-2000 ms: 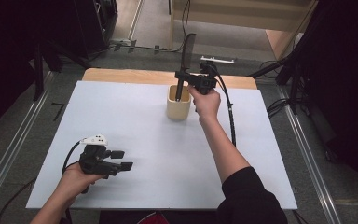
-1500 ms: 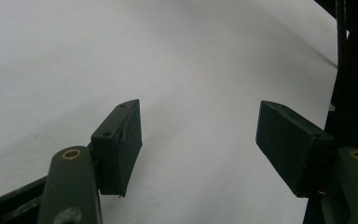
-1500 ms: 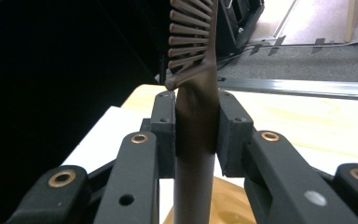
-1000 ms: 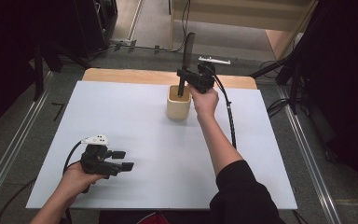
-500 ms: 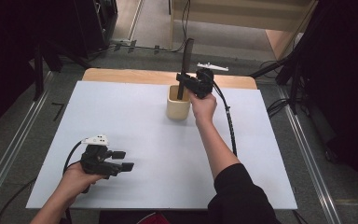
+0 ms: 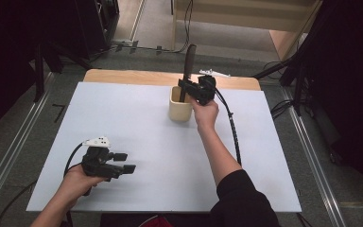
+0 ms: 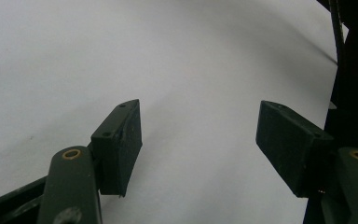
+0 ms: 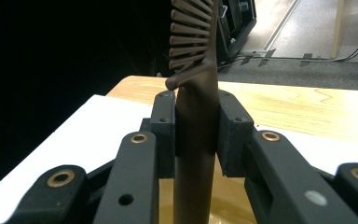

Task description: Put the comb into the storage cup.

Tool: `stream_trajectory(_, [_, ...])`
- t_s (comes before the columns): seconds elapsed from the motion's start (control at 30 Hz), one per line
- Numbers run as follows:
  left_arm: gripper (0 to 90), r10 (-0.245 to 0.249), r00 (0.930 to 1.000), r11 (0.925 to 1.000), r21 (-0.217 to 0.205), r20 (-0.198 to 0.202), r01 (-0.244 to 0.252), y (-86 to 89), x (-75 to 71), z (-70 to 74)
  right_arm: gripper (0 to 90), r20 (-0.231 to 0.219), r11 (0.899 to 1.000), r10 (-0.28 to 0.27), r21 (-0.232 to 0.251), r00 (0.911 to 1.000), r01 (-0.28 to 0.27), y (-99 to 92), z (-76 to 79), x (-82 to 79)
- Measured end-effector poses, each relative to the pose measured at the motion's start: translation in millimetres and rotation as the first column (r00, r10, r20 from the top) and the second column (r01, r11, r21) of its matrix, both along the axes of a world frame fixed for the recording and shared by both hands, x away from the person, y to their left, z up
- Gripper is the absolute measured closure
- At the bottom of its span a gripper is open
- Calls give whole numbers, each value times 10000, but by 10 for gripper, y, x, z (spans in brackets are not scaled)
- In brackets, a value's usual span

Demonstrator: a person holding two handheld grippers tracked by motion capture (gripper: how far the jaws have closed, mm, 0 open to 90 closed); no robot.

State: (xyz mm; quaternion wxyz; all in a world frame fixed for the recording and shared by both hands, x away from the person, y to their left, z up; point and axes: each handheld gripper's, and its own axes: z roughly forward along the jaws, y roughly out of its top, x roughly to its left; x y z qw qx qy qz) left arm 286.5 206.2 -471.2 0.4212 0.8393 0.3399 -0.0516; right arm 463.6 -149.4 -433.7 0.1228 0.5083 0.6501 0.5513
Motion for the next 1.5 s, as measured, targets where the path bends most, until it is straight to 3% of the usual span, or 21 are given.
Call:
stream_trajectory(0.07, [325, -18, 10000, 10000, -3, 5, 18, 0, -1, 1, 682, 36, 10000, 29, -18, 10000, -29, 2, -1, -12])
stream_trajectory(0.13, [325, -6, 10000, 10000, -2, 11, 6, 1, -1, 2, 465, 103, 9997, 117, 197, 9999, -119, -16, -6, -22])
stream_trajectory(0.17, [324, -7, 10000, 10000, -11, 9, 7, 1, 0, 1, 358, -74, 9995, 120, 282, 9999, -118, -27, -9, -16])
stream_trajectory(0.3, [325, -33, 10000, 10000, 42, 55, 33, -2, -4, 1, 262, -119, 9999, 12, 117, 9999, -11, -97, -27, -60])
stream_trajectory(0.43, [325, -50, 10000, 10000, 48, 65, 50, -4, -7, 0, 258, -415, 9998, 1, 206, 9991, 7, -158, -40, -89])
stream_trajectory(0.63, [324, 14, 10000, 10000, 55, 78, -14, 2, -17, 5, 233, -435, 9989, 440, 190, 9981, -433, -203, -13, -189])
stream_trajectory(0.8, [325, 34, 10000, 10000, 26, 88, -34, 3, -19, 7, 229, -892, 9975, 702, 153, 9935, -692, -246, 9, -268])
stream_trajectory(1.03, [325, 46, 9999, 10000, 23, 110, -46, 15, -16, 12, 230, -1227, 9905, 1370, 96, 9829, -1369, -293, 53, -407])
stream_trajectory(1.5, [325, 166, 9998, 9999, -7, 136, -166, 32, -13, 14, 236, -1765, 9659, 2581, 241, 9499, -2580, -321, 32, -698])
